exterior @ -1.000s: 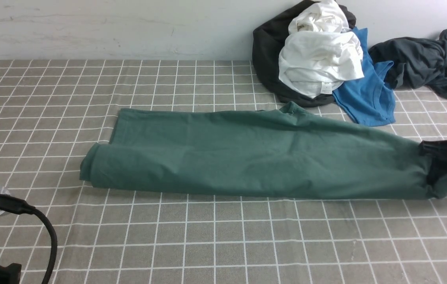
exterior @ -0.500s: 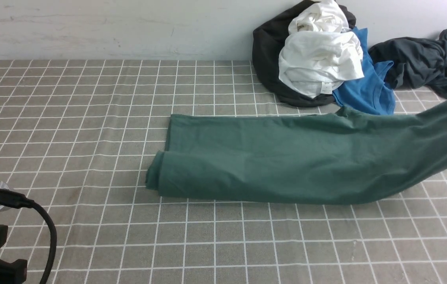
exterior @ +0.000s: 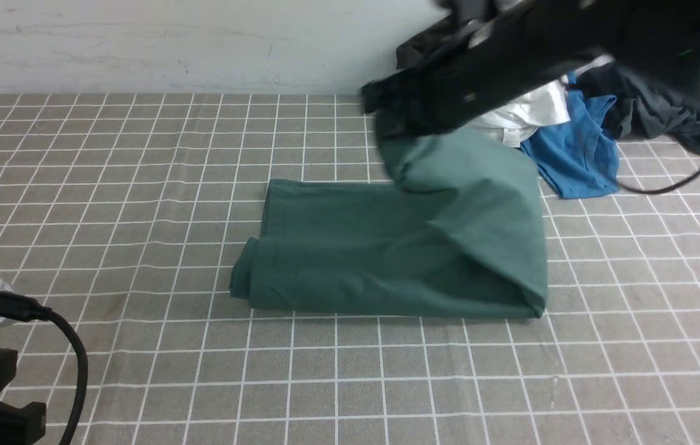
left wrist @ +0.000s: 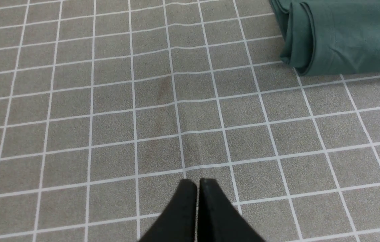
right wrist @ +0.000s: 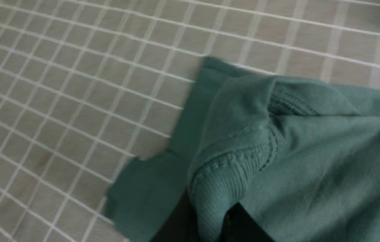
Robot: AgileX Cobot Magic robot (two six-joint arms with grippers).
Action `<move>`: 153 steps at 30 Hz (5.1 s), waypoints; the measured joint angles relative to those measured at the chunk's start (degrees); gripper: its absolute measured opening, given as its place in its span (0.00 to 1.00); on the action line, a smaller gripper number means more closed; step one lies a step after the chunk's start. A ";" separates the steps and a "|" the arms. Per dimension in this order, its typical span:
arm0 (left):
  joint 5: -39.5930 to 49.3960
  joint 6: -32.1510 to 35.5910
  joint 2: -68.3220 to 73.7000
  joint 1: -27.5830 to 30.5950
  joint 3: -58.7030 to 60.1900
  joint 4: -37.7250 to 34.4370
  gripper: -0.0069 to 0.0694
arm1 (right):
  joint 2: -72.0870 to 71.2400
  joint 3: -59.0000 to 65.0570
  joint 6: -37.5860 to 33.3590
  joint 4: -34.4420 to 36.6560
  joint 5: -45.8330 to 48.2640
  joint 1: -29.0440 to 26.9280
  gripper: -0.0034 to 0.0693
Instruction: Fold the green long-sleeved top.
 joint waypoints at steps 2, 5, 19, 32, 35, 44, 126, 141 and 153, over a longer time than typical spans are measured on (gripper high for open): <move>0.06 0.00 0.00 0.00 0.00 0.00 0.08 | 2.87 0.00 -0.79 0.75 -3.87 3.25 0.08; 1.17 0.00 0.00 0.00 0.00 -0.04 0.08 | 6.96 0.00 -1.45 1.31 -8.21 5.90 0.18; 3.03 2.04 -9.73 0.00 0.00 -4.42 0.08 | 7.90 -8.67 -2.11 -6.03 2.82 4.56 0.53; -0.24 5.41 -32.80 0.00 4.92 -4.37 0.08 | 22.95 -10.80 -1.63 3.12 -6.72 11.55 0.03; -0.88 5.87 -35.55 0.00 5.36 -3.65 0.08 | 21.05 -14.31 -2.11 2.16 -4.34 12.31 0.03; -1.96 6.12 -36.78 -1.43 7.50 2.78 0.08 | 1.95 -22.25 2.21 -24.24 26.70 12.68 0.03; -3.01 5.96 -36.84 -3.09 7.63 5.19 0.08 | -111.96 101.27 6.81 -15.69 -21.68 -37.33 0.03; -3.01 5.96 -36.84 -3.09 7.63 5.19 0.08 | -111.96 101.27 5.69 -20.65 -21.67 -33.16 0.03; -3.01 5.96 -36.84 -3.09 7.63 5.19 0.08 | -111.96 101.27 5.69 -19.32 -21.53 -33.05 0.03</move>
